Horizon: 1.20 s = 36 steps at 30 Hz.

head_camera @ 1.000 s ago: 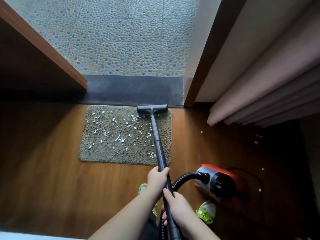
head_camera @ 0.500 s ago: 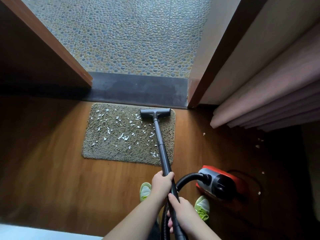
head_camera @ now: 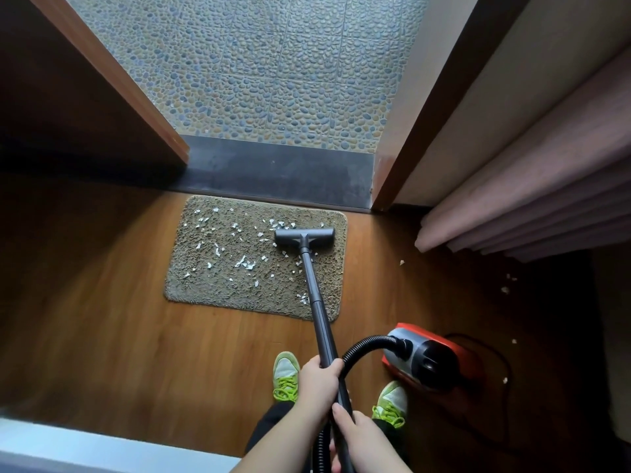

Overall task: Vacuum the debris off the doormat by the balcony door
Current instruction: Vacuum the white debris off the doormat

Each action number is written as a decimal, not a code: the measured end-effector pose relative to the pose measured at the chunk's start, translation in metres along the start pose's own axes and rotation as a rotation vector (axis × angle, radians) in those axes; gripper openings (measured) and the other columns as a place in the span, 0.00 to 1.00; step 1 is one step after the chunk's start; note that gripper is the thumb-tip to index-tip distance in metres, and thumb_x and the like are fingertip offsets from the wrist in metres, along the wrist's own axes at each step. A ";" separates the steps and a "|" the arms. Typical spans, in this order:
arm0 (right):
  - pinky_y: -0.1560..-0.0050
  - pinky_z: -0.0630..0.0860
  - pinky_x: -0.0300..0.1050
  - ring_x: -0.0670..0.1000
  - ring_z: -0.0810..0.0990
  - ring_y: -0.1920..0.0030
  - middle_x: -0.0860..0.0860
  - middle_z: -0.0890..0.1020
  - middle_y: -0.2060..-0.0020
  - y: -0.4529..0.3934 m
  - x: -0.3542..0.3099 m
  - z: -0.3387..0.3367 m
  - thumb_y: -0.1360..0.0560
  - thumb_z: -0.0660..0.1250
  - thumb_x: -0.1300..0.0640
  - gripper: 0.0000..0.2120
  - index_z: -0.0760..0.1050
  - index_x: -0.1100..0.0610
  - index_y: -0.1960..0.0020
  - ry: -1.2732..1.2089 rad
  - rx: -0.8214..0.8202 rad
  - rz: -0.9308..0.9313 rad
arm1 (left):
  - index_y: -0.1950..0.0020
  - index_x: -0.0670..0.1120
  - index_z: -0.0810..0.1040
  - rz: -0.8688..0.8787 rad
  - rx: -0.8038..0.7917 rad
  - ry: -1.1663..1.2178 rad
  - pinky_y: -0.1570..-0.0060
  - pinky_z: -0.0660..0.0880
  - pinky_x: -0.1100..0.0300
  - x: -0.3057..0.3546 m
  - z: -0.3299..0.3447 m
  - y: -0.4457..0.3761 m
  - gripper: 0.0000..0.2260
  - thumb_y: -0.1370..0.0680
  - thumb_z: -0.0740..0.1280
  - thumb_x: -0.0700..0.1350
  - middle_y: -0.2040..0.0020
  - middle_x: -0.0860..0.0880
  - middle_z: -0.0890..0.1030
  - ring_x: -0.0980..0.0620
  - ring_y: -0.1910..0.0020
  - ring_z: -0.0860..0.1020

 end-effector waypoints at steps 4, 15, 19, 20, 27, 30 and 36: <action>0.62 0.69 0.27 0.41 0.77 0.61 0.46 0.78 0.66 0.006 0.013 -0.001 0.17 0.53 0.48 0.18 0.76 0.53 0.56 0.023 0.014 0.008 | 0.58 0.46 0.77 -0.025 -0.016 -0.014 0.54 0.80 0.41 -0.015 0.007 0.007 0.14 0.34 0.66 0.56 0.62 0.42 0.84 0.39 0.60 0.83; 0.47 0.69 0.34 0.46 0.78 0.43 0.51 0.80 0.43 0.007 0.040 0.007 0.18 0.52 0.44 0.22 0.74 0.56 0.34 0.108 -0.010 0.033 | 0.36 0.43 0.74 -0.114 0.011 0.005 0.44 0.78 0.41 -0.089 0.028 -0.031 0.37 0.39 0.66 0.64 0.41 0.39 0.81 0.38 0.44 0.81; 0.68 0.65 0.25 0.38 0.74 0.62 0.44 0.76 0.63 0.004 0.032 0.003 0.17 0.53 0.46 0.16 0.75 0.54 0.44 0.017 0.032 0.007 | 0.53 0.46 0.77 -0.051 0.011 -0.018 0.50 0.80 0.44 -0.029 0.010 0.015 0.12 0.29 0.68 0.53 0.55 0.41 0.84 0.39 0.54 0.83; 0.69 0.66 0.25 0.37 0.74 0.64 0.43 0.76 0.65 0.003 0.029 0.003 0.17 0.53 0.47 0.15 0.75 0.54 0.47 -0.004 0.025 -0.001 | 0.59 0.50 0.73 -0.038 0.011 -0.012 0.53 0.80 0.47 -0.013 0.007 0.024 0.06 0.26 0.68 0.49 0.60 0.43 0.83 0.39 0.57 0.83; 0.75 0.74 0.43 0.53 0.76 0.77 0.54 0.77 0.73 -0.008 -0.007 0.000 0.18 0.57 0.48 0.19 0.72 0.64 0.53 -0.201 -0.057 -0.037 | 0.60 0.47 0.75 0.013 0.053 -0.084 0.68 0.72 0.63 0.033 -0.004 0.008 0.07 0.24 0.66 0.48 0.61 0.46 0.82 0.50 0.64 0.78; 0.79 0.71 0.39 0.50 0.74 0.81 0.55 0.75 0.73 -0.015 -0.028 -0.011 0.18 0.56 0.50 0.17 0.70 0.63 0.54 -0.198 -0.052 -0.063 | 0.58 0.45 0.78 0.015 0.015 -0.022 0.63 0.76 0.59 0.054 -0.001 -0.009 0.09 0.28 0.68 0.50 0.61 0.46 0.83 0.47 0.62 0.80; 0.80 0.70 0.37 0.48 0.73 0.82 0.55 0.75 0.72 -0.027 -0.058 -0.039 0.18 0.57 0.49 0.17 0.70 0.63 0.53 -0.130 -0.066 -0.063 | 0.57 0.42 0.78 -0.019 0.008 0.126 0.58 0.82 0.42 0.062 0.014 -0.050 0.15 0.37 0.67 0.52 0.60 0.38 0.83 0.38 0.61 0.83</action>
Point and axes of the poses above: each hand's wrist, its own y-axis away from the middle knuckle, its own z-axis out of the palm, x = y × z, the point moved 4 cm from there along -y, towards the middle knuckle
